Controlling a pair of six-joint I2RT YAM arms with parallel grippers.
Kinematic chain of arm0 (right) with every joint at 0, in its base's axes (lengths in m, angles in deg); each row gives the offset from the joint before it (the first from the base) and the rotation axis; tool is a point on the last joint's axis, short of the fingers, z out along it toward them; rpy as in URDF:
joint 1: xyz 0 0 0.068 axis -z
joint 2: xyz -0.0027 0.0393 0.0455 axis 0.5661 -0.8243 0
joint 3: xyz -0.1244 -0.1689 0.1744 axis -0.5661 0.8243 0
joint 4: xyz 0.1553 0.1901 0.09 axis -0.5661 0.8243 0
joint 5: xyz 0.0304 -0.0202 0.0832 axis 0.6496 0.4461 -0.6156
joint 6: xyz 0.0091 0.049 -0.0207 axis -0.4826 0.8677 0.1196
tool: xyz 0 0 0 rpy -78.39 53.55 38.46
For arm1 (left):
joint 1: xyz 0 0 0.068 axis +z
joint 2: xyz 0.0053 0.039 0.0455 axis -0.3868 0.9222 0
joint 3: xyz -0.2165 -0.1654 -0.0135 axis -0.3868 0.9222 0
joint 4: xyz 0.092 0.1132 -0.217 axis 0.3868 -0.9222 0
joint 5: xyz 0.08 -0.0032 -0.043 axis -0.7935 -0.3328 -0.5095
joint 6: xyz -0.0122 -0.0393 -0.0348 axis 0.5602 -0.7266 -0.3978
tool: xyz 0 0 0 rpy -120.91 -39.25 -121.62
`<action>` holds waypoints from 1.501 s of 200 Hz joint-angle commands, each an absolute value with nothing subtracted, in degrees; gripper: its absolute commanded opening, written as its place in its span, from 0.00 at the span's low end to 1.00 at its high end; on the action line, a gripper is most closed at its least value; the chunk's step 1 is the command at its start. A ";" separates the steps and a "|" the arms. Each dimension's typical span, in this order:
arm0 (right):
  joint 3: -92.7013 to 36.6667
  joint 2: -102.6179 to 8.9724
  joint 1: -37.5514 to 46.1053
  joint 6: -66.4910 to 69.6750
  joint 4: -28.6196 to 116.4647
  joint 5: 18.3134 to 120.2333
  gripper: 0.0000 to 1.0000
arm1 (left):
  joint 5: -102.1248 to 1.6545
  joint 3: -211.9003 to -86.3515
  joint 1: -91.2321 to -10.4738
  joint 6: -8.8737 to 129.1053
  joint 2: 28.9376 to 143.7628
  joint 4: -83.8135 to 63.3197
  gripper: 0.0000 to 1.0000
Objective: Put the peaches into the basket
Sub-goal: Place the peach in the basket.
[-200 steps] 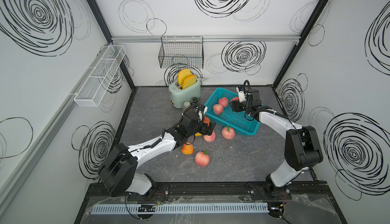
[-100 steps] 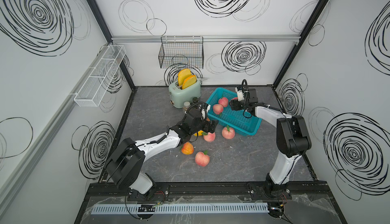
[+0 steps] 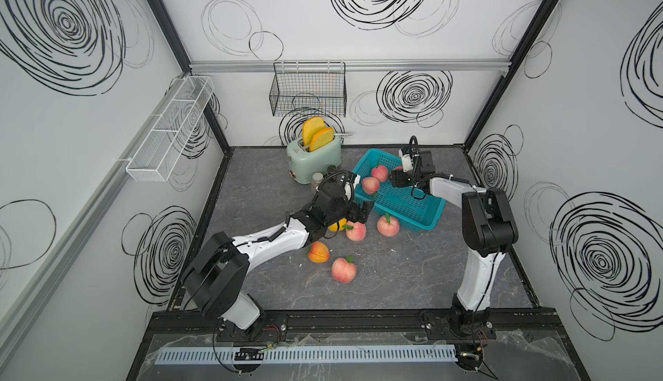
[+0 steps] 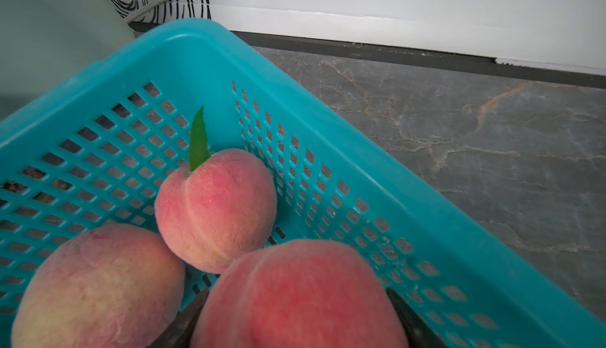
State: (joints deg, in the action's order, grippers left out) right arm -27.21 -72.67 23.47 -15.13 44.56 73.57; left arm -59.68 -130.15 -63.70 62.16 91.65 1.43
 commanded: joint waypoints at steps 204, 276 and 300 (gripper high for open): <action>-30.45 -76.65 23.40 -14.47 44.15 73.10 0.77 | -56.51 -128.23 -60.33 60.36 90.53 6.45 0.98; -29.63 -72.83 22.46 -14.05 44.24 73.44 0.88 | -55.33 -126.29 -60.15 60.46 87.22 6.17 0.98; -28.71 -70.10 21.66 -14.12 44.28 74.33 0.88 | -55.68 -125.82 -60.50 60.71 85.85 5.53 0.98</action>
State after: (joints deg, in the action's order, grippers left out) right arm -28.82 -75.49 22.73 -13.86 44.40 73.66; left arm -56.05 -127.00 -60.29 60.56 88.33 4.18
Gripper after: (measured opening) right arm 0.881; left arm 0.983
